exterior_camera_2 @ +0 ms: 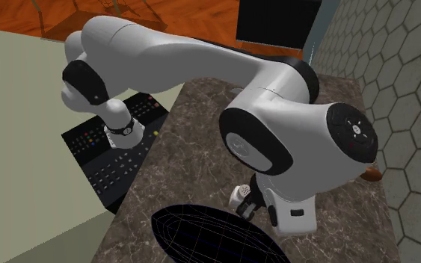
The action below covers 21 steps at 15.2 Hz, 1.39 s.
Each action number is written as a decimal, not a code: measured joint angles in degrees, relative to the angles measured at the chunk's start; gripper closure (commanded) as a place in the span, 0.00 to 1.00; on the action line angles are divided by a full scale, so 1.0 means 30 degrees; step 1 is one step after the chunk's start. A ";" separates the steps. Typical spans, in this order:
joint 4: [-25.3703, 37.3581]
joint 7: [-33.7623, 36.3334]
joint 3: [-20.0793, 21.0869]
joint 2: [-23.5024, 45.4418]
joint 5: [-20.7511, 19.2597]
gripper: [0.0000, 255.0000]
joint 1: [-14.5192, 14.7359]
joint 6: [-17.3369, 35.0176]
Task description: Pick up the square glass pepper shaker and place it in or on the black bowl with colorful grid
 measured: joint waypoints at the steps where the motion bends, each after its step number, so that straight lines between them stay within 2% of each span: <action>1: 0.0263 -0.0383 -0.0105 0.0178 -0.0048 1.00 -0.0249 -0.0059; 3: 0.1366 -0.1138 -0.0321 0.0817 -0.0173 1.00 -0.0654 -0.0476; 4: 0.1205 -0.1441 -0.0389 0.0782 -0.0180 1.00 -0.0921 -0.0339; 6: 0.3368 -0.2328 -0.0673 0.2079 -0.0399 1.00 -0.1240 -0.1113; 8: 0.4453 -0.2853 -0.0827 0.2735 -0.0495 1.00 -0.1479 -0.1517; 21: -0.0798 -0.2559 -0.0719 0.1553 -0.0351 1.00 -0.2144 0.2492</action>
